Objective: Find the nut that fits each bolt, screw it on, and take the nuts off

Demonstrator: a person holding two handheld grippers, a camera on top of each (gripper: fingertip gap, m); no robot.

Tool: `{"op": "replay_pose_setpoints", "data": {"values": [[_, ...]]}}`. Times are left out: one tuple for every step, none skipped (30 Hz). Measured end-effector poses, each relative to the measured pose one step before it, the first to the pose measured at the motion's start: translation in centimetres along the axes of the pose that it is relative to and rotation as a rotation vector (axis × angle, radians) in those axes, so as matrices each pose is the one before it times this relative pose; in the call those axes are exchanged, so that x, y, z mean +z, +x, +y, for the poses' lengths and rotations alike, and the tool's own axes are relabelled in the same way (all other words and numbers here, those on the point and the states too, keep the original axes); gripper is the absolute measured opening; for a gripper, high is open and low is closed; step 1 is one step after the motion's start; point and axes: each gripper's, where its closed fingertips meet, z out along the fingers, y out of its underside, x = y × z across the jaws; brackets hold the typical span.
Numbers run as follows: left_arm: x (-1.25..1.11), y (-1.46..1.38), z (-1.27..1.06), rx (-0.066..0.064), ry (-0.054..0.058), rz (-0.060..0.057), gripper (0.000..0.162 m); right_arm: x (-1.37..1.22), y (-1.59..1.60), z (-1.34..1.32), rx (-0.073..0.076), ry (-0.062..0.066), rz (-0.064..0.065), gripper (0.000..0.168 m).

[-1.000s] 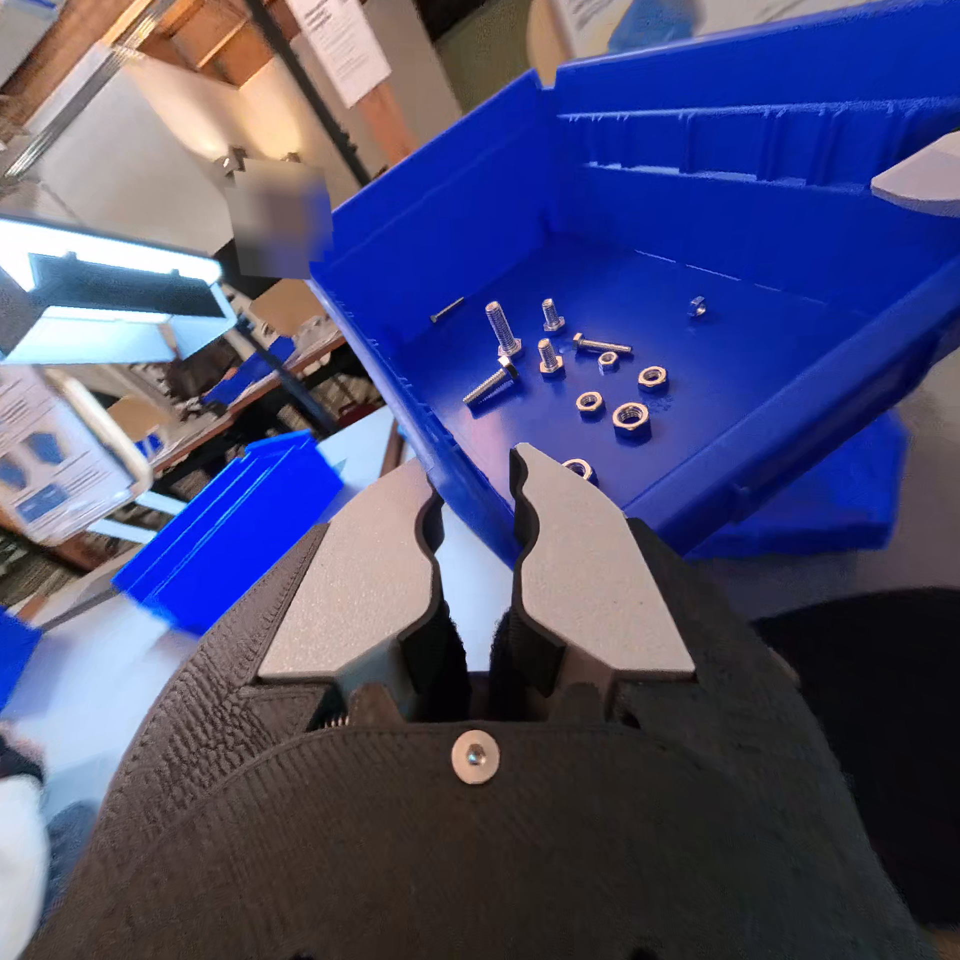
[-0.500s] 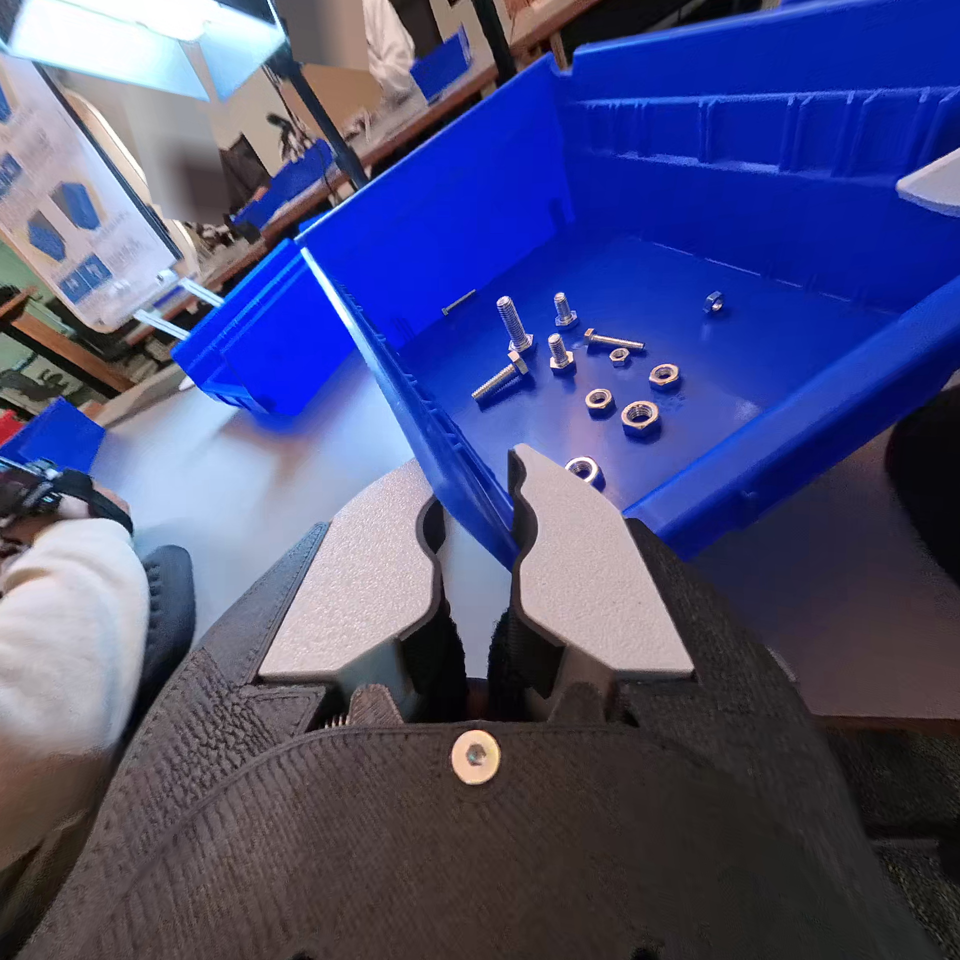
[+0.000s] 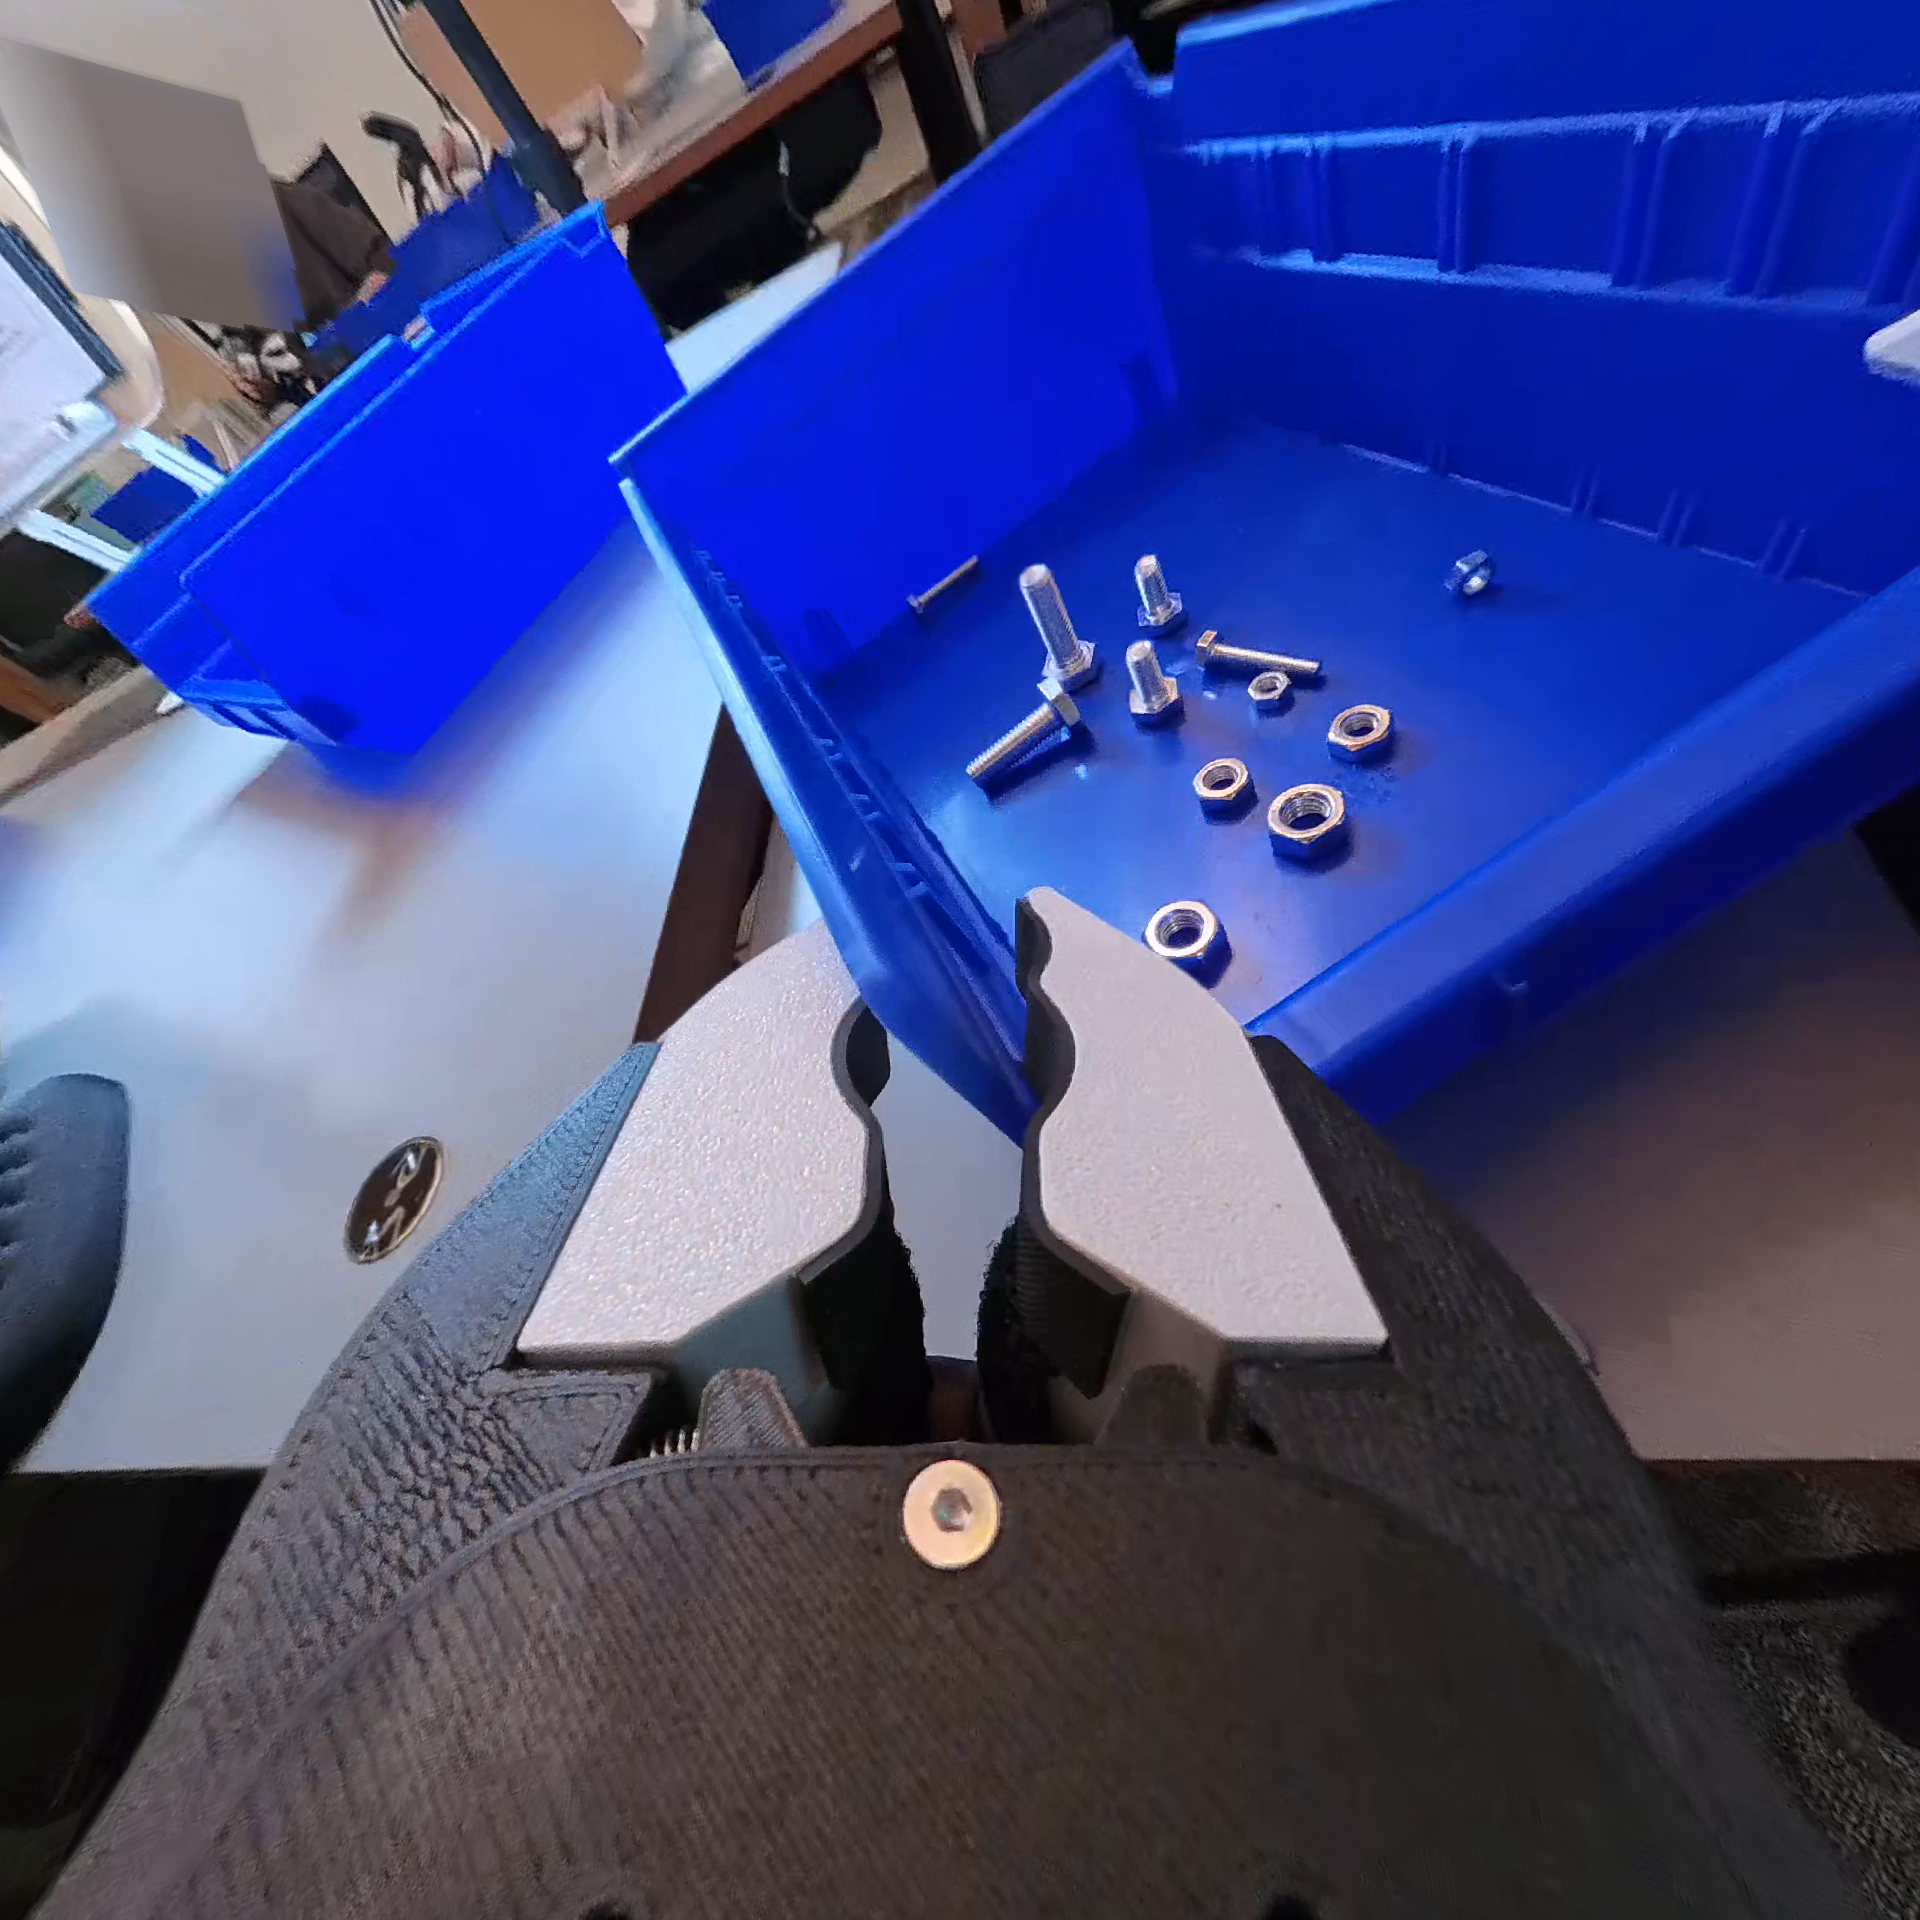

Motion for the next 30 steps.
{"op": "replay_pose_setpoints", "data": {"values": [[0.121,0.144,-0.053,-0.0080,0.0100,0.0094,0.022,0.086,0.102,0.184,0.0036,-0.0058,-0.0014,0.019],[0.140,0.106,-0.059,-0.0068,0.0016,0.0050,0.022,0.110,0.069,0.203,0.0043,-0.0109,-0.0103,0.021],[0.148,0.079,0.038,0.0022,-0.0081,0.0023,0.023,0.056,-0.008,0.110,0.0112,-0.0016,-0.0187,0.021],[0.105,0.005,0.057,0.0059,-0.0132,0.0007,0.025,-0.122,-0.039,-0.058,0.0124,0.0152,-0.0211,0.023],[0.006,-0.164,-0.133,0.0030,-0.0013,-0.0091,0.026,-0.391,0.047,-0.360,0.0039,0.0333,-0.0151,0.032],[-0.160,-0.332,-0.619,-0.0122,0.0338,-0.0187,0.031,-0.770,0.165,-0.661,0.0003,0.0457,-0.0046,0.045],[-0.170,0.004,-0.390,-0.0272,0.0168,0.0134,0.038,-1.061,0.265,-0.771,0.0111,0.0446,0.0013,0.053],[-0.166,-0.257,-0.505,-0.0380,0.0229,-0.0029,0.049,-1.264,0.331,-0.819,0.0230,0.0459,-0.0011,0.058],[-0.282,-0.322,-0.707,-0.0286,0.0337,-0.0103,0.051,-1.459,0.618,-0.880,0.0306,0.0503,0.0113,0.064],[-0.289,-0.334,-0.729,-0.0119,0.0321,-0.0162,0.052,-1.634,1.148,-0.890,0.0308,0.0538,0.0392,0.067],[-0.263,-0.331,-0.650,0.0024,0.0241,-0.0209,0.053,-1.672,1.780,-0.804,0.0240,0.0520,0.0717,0.069],[-0.214,-0.313,-0.545,0.0093,0.0132,-0.0228,0.054,-1.578,2.215,-0.601,0.0122,0.0428,0.0887,0.072],[-0.198,-0.218,-0.615,0.0097,0.0151,-0.0210,0.054,-1.313,2.390,-0.207,0.0035,0.0219,0.0916,0.073],[-0.213,0.050,-0.801,0.0069,0.0258,-0.0087,0.054,-0.986,2.232,0.343,-0.0003,-0.0047,0.0784,0.075],[-0.214,0.312,-1.054,-0.0022,0.0381,0.0012,0.055,-0.637,1.743,0.891,0.0031,-0.0321,0.0532,0.079],[-0.194,0.633,-1.329,-0.0151,0.0514,0.0118,0.055,-0.331,1.093,1.375,0.0113,-0.0556,0.0248,0.085],[-0.115,0.961,-1.416,-0.0191,0.0527,0.0237,0.055,-0.059,0.425,1.652,0.0174,-0.0682,-0.0002,0.092],[0.035,1.098,-1.331,-0.0140,0.0444,0.0224,0.055,0.139,-0.086,1.750,0.0171,-0.0696,-0.0152,0.098],[0.168,1.167,-1.155,-0.0030,0.0341,0.0199,0.055,0.280,-0.309,1.676,0.0087,-0.0648,-0.0174,0.102],[0.269,1.272,-1.002,0.0049,0.0269,0.0212,0.055,0.365,-0.197,1.495,-0.0075,-0.0567,-0.0055,0.102],[0.326,1.490,-0.864,0.0028,0.0237,0.0322,0.055,0.335,0.087,1.254,-0.0261,-0.0475,0.0088,0.096],[0.384,1.704,-0.637,-0.0032,0.0154,0.0450,0.055,0.144,0.218,0.848,-0.0260,-0.0281,0.0075,0.084],[0.413,1.766,-0.413,-0.0137,0.0070,0.0480,0.055,-0.152,0.170,0.402,-0.0001,-0.0099,-0.0103,0.077],[0.432,1.901,-0.242,-0.0242,0.0055,0.0548,0.055,-0.385,0.313,0.340,0.0193,-0.0144,-0.0114,0.065],[0.471,1.958,0.018,-0.0277,-0.0005,0.0588,0.055,-0.444,0.610,0.465,0.0107,-0.0163,0.0029,0.056],[0.521,1.947,0.265,-0.0286,-0.0052,0.0578,0.055,-0.511,0.936,0.517,0.0086,-0.0081,0.0195,0.055],[0.578,1.862,0.548,-0.0089,-0.0142,0.0610,0.055,-0.571,1.099,0.628,0.0105,-0.0062,0.0240,0.056],[0.642,1.288,0.698,0.0007,-0.0204,0.0316,0.055,-0.591,1.102,0.787,0.0159,-0.0112,0.0204,0.056],[0.663,0.880,0.710,-0.0098,-0.0195,0.0096,0.055,-0.573,1.063,0.902,0.0252,-0.0158,0.0184,0.056],[0.655,1.059,0.750,-0.0240,-0.0233,0.0259,0.055,-0.526,0.992,0.846,0.0330,-0.0140,0.0156,0.054]]}}
